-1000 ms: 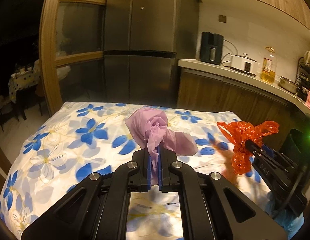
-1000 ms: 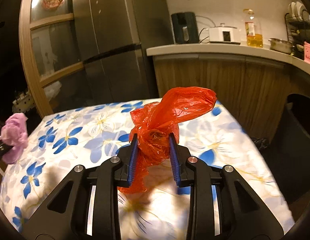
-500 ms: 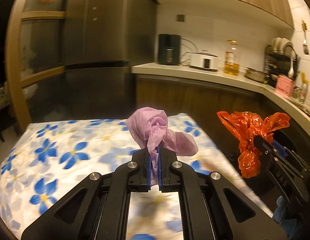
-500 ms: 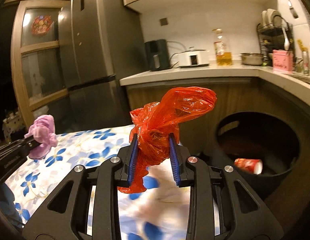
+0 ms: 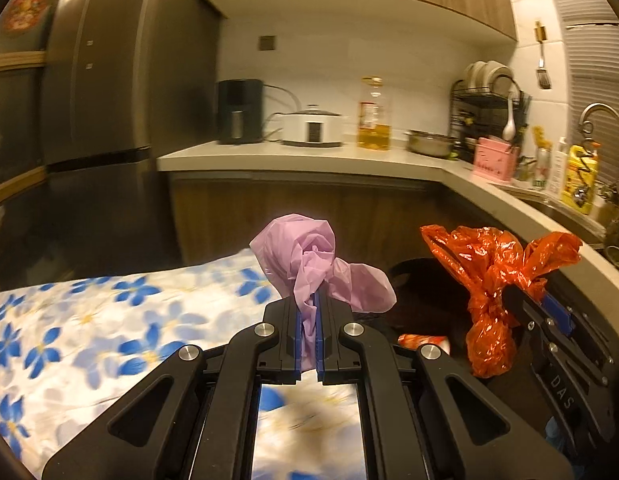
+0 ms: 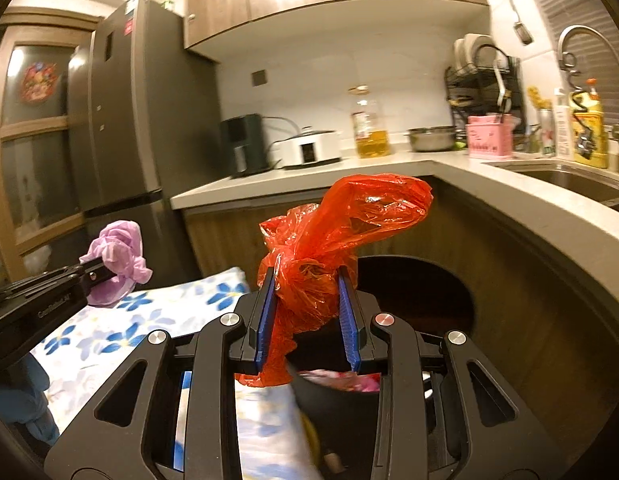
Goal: Collect trash
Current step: 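Carry the red bag and lilac cloth over the bin and open both tools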
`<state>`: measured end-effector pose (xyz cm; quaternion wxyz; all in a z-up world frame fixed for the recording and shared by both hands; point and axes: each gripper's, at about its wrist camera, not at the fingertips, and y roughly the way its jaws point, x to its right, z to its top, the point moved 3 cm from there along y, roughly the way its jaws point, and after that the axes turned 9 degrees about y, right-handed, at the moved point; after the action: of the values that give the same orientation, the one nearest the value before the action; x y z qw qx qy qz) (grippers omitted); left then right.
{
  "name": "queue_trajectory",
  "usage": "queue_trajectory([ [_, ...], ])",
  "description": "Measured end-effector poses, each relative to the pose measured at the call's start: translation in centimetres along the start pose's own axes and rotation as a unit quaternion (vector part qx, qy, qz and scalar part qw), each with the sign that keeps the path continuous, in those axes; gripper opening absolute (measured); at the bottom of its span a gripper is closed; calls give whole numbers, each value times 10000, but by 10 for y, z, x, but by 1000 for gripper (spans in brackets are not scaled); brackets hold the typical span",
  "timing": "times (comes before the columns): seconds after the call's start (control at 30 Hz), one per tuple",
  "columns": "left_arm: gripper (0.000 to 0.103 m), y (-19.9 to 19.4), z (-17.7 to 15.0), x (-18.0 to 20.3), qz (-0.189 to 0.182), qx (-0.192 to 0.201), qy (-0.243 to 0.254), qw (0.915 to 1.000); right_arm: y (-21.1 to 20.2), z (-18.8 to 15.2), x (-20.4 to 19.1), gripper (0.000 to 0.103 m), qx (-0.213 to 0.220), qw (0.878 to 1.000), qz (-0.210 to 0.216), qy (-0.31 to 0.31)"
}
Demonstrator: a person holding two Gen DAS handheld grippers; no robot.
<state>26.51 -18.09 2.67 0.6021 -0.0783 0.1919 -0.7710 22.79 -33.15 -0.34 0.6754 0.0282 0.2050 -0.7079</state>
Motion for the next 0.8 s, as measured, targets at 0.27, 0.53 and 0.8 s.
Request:
queue_trajectory([
  [0.27,5,35,15,55,-480,38,199,9986,1,11,44,29,159,9992,-311,191],
  [0.53,5,64,18,93,-696,-64,425,9967,9,11,65,29,188,9987,-417,217],
  [0.8,6,82,16,104,-762,-146,529,9956,18,9,71,29,154,9987,-408,270],
])
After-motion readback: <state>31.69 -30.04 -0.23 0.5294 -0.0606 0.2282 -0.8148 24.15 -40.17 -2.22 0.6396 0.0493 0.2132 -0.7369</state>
